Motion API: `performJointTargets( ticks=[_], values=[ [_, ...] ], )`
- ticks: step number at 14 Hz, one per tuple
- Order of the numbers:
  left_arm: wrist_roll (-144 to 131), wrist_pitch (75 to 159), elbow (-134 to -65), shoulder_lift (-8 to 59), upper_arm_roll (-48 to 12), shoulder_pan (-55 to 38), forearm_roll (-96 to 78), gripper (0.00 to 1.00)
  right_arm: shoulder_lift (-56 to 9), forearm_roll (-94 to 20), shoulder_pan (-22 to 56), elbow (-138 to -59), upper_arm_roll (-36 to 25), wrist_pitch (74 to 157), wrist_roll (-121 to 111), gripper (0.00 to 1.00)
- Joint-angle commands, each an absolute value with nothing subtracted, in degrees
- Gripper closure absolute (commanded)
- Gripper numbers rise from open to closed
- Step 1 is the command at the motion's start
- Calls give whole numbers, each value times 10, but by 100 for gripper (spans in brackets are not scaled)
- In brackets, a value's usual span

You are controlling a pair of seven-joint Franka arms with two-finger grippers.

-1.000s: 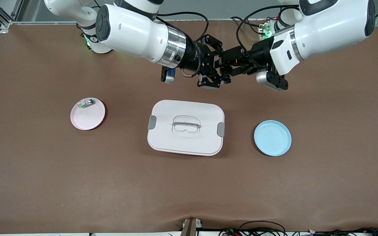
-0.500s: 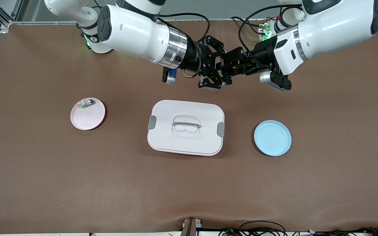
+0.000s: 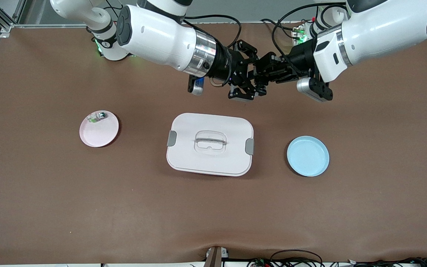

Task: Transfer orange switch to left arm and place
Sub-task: 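Grasp the switch with the left gripper above the white box, then open the right gripper and withdraw it while the left gripper pulls away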

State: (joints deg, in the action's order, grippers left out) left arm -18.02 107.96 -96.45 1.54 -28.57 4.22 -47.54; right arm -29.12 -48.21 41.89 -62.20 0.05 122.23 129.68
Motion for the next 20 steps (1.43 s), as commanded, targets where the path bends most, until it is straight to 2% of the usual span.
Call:
performJointTargets(
  ticks=[1,2,3,7,11,17,20],
  values=[
    [-186,1065,-966,13,-287,60,-467,100,-298,-489,422,-600,-5,1222,1306,100],
    [-186,1065,-966,13,-287,59,-467,100,-297,-489,423,-601,-5,1225,1310,60],
    [-186,1065,-966,13,-287,59,-467,100,-297,-488,425,-601,-6,1230,1313,1],
    [-187,1064,-966,13,-287,59,-467,100,-297,-488,424,-601,-6,1234,1313,0],
    [-185,1044,-966,11,-282,67,-463,100,-295,-484,390,-603,-9,1209,1239,0],
    [-184,922,-944,2,-280,135,-435,100,-293,-482,302,-606,-10,1057,968,0],
    [-183,853,-936,3,-280,185,-425,100,-289,-455,239,-606,-11,937,793,0]
  ],
)
